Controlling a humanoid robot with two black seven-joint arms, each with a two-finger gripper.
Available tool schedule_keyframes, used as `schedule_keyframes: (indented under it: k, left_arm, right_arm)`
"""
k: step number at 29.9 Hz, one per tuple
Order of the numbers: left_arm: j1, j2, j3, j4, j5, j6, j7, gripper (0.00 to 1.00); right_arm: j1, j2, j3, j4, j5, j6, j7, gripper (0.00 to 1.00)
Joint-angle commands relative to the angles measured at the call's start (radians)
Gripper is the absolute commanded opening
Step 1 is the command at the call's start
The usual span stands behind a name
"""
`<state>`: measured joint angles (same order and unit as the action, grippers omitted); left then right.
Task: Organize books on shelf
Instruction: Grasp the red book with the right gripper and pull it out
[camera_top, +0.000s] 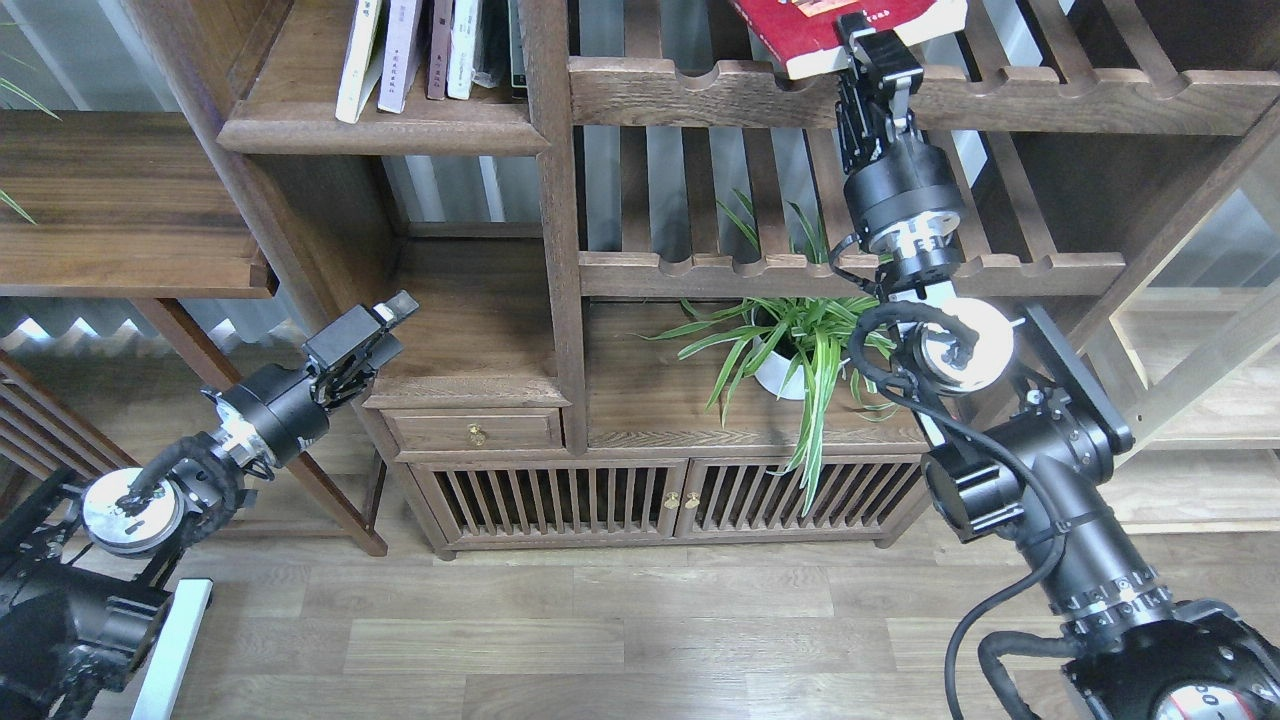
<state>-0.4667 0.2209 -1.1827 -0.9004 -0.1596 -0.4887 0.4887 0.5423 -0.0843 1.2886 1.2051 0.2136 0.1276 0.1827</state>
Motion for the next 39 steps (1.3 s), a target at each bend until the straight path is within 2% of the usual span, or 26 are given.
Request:
schedule_keyframes:
  k: [1, 12, 20, 30, 39]
  left_arm:
    - [-0.001, 0.002, -0.003, 0.005, -0.006, 0.000, 0.000, 0.99]
    - [0.002, 0.000, -0.008, 0.012, -0.009, 0.000, 0.000, 0.99]
    - [0.000, -0.005, -0.006, 0.028, -0.008, 0.000, 0.000, 0.99]
    - [-0.003, -0.012, -0.003, 0.043, -0.008, 0.000, 0.000, 0.99]
    - [-0.041, -0.064, 0.003, 0.031, -0.083, 0.000, 0.000, 0.99]
  right_arm:
    - [-0.015, -0.020, 0.004, 0.007, 0.001, 0.027, 0.001, 0.05]
    - [-0.103, -0.052, 0.074, 0.053, 0.004, 0.145, 0.001, 0.04]
    - [-0.228, -0.074, 0.074, 0.068, 0.007, 0.361, 0.001, 0.04]
    - [-0.344, -0.065, 0.055, 0.079, 0.006, 0.361, 0.000, 0.04]
    - [-0.404, -0.066, -0.049, 0.094, 0.003, 0.361, 0.000, 0.04]
